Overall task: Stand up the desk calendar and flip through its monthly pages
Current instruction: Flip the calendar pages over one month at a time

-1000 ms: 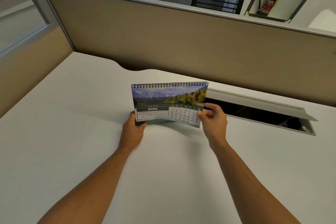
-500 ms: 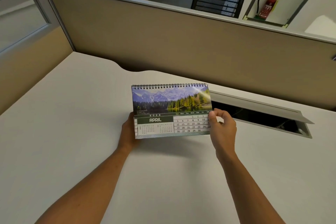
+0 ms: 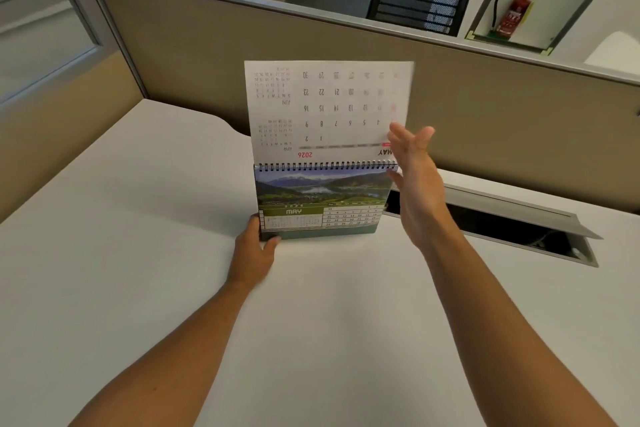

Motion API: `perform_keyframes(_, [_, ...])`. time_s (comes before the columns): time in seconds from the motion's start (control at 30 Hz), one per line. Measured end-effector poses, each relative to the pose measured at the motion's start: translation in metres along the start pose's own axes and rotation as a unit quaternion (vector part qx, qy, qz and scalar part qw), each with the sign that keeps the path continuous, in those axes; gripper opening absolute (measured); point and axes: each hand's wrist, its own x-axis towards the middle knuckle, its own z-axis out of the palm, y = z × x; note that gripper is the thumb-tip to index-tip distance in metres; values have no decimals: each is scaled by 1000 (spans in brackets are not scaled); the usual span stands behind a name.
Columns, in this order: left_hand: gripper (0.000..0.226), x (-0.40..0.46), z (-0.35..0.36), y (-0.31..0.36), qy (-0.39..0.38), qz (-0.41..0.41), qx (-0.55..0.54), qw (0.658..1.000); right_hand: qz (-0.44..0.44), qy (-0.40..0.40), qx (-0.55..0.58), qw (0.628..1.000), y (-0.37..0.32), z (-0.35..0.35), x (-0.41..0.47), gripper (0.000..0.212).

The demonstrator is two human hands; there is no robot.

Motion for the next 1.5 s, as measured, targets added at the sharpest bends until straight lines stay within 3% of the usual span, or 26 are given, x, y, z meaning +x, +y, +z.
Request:
perform_keyframes(0.1, [38,0,0,1,0,-3,-1,1000,-5,-38,-50,998,12,5,1,43])
perform_keyframes(0.17, [38,-1,0,1,-2,-2,0,1000,-29,-17,-65,997,28,5,2,32])
perform_keyframes(0.23, [38,0,0,2,-4,-4,1,1000,-33,60,-81,994,47,4,1,48])
perform_keyframes(0.3, [39,0,0,2,-3,-3,3,1000,17,138,-58,989,69,1,1,63])
perform_keyframes(0.37, [40,1,1,1,1,-2,8,1000,57,135,-39,988,88,0,-2,64])
perform_keyframes(0.47, [40,1,2,0,4,-6,8,1000,59,100,-58,992,104,2,-8,58])
perform_keyframes(0.87, [41,2,3,-4,3,-7,6,1000,32,206,-141,968,112,-3,-15,34])
perform_keyframes(1.17, [37,4,3,-7,4,9,0,1000,10,197,-161,967,113,-18,-11,20])
perform_keyframes(1.43, [47,1,-3,-5,-2,48,-28,998,-41,222,-221,949,104,-30,-18,2])
perform_keyframes(1.5, [43,1,-2,-4,3,43,-44,998,-50,226,-214,949,98,-32,-20,7])
